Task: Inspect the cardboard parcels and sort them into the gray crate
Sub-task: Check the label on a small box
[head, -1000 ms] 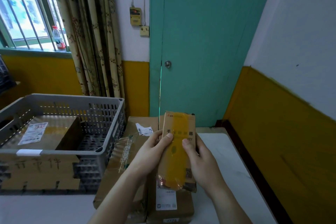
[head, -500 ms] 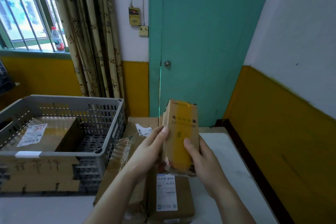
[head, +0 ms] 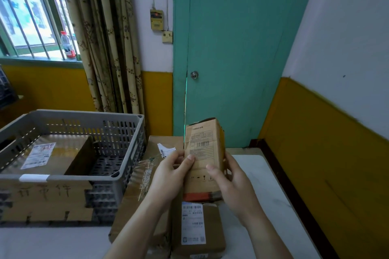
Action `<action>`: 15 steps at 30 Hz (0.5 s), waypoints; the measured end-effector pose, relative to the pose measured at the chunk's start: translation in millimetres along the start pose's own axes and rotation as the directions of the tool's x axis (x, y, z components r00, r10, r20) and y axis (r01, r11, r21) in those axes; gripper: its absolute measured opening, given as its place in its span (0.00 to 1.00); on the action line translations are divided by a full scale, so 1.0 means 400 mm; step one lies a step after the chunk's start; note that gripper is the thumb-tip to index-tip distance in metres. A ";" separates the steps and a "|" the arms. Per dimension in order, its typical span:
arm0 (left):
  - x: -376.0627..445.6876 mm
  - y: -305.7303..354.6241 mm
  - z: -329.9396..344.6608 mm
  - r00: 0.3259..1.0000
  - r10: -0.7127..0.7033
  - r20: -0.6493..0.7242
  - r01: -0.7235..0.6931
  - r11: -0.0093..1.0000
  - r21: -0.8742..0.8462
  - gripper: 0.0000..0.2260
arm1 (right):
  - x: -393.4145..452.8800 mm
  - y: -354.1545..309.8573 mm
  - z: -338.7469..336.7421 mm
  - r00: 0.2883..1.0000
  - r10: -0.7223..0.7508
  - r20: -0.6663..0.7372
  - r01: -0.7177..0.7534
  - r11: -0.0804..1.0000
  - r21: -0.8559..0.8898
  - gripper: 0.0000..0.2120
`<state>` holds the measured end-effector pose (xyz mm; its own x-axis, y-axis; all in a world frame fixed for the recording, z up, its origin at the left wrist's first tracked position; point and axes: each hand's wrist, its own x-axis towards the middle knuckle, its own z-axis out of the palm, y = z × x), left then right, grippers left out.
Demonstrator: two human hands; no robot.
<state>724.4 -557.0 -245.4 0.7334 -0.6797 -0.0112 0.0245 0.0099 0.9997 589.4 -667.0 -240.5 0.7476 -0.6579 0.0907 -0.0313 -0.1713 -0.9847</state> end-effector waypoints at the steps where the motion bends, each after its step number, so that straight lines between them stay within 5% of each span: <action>1: -0.002 0.003 -0.003 0.999 -0.024 0.023 0.025 0.999 -0.043 0.08 | 0.000 0.002 -0.002 1.000 0.007 -0.004 -0.007 1.000 0.019 0.23; 6: -0.020 0.016 -0.001 0.967 -0.108 0.232 0.157 0.966 -0.205 0.14 | -0.001 0.007 0.005 0.999 0.037 0.001 -0.037 0.995 0.088 0.18; 15: -0.020 0.004 0.008 0.970 -0.054 0.236 0.084 0.989 -0.121 0.22 | 0.018 -0.017 -0.004 0.991 0.079 -0.105 -0.071 0.994 0.084 0.06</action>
<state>716.3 -554.0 -243.5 0.5496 -0.8333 -0.0590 0.1679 0.0410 0.9849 593.8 -671.8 -232.9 0.6692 -0.7426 0.0275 -0.0279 -0.0621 -0.9977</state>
